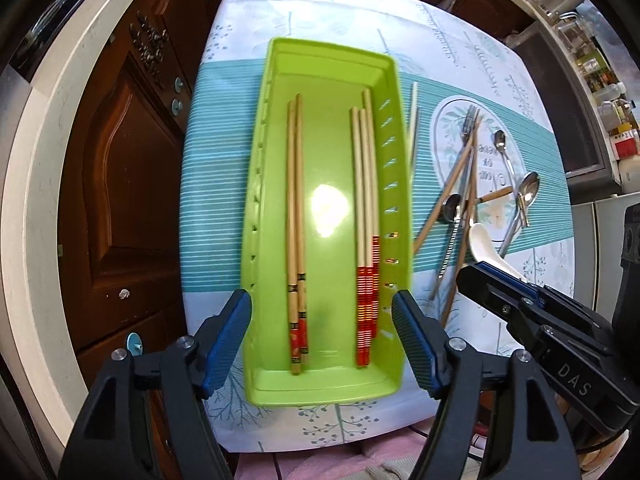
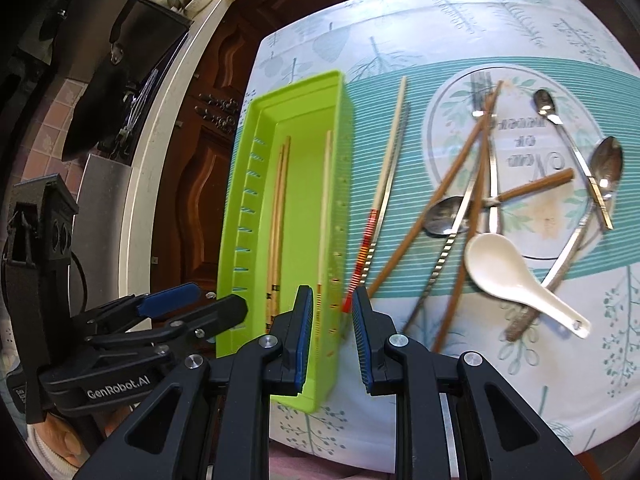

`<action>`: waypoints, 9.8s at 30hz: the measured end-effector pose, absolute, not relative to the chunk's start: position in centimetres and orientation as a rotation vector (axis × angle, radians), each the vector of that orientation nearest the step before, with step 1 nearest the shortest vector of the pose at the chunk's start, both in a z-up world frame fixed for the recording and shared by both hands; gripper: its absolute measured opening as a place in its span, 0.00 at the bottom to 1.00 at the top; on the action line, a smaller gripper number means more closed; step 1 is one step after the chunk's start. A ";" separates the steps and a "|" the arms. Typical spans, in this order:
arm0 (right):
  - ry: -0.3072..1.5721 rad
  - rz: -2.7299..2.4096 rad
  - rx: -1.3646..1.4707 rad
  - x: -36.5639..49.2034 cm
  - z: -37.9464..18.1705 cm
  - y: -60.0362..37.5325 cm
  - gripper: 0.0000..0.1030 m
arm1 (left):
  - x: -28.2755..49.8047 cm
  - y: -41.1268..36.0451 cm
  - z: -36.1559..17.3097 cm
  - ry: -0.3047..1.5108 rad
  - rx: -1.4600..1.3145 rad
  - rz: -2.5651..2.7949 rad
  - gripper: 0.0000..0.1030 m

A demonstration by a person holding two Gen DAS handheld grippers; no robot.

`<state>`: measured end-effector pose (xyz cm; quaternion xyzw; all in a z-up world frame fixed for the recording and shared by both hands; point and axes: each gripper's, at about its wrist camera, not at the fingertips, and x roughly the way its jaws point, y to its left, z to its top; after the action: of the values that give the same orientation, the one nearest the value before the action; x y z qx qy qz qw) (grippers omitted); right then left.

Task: Organize utensils
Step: 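Lay the chopsticks in the green tray and open both grippers, then grasp a dark wooden chopstick with the left gripper while the right gripper approaches the spoons, then grasp a silver spoon with the right gripper while the left gripper holds the chopstick, then carry the chopstick and spoon over the green tray and open both grippers, then move both grippers back to the remaining chopsticks by the plate, then grasp a dark wooden chopstick with the left gripper while the right gripper reaches for chopsticks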

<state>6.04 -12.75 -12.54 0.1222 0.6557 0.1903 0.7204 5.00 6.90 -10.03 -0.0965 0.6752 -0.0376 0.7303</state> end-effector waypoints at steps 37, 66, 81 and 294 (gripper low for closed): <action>1.466 0.507 0.077 9.3 -14.4 -29.6 0.19 | 9.8 -8.7 -13.2 1.502 -0.185 -0.107 0.32; 1.494 0.612 0.143 14.3 -17.9 -32.5 0.19 | 19.0 -12.6 -18.9 1.612 -0.106 -0.006 0.07; 1.472 0.655 0.097 14.5 -17.8 -30.6 0.19 | 17.7 -10.8 -16.9 1.561 -0.231 -0.062 0.04; 1.412 0.501 0.237 10.4 -15.0 -27.7 0.13 | 16.7 -3.3 -14.0 1.573 -0.182 -0.193 0.03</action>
<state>10.35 -27.66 -15.02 0.1076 0.6402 0.2272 0.7259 16.74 -3.26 -13.99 -0.0818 0.7057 -0.0868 0.6984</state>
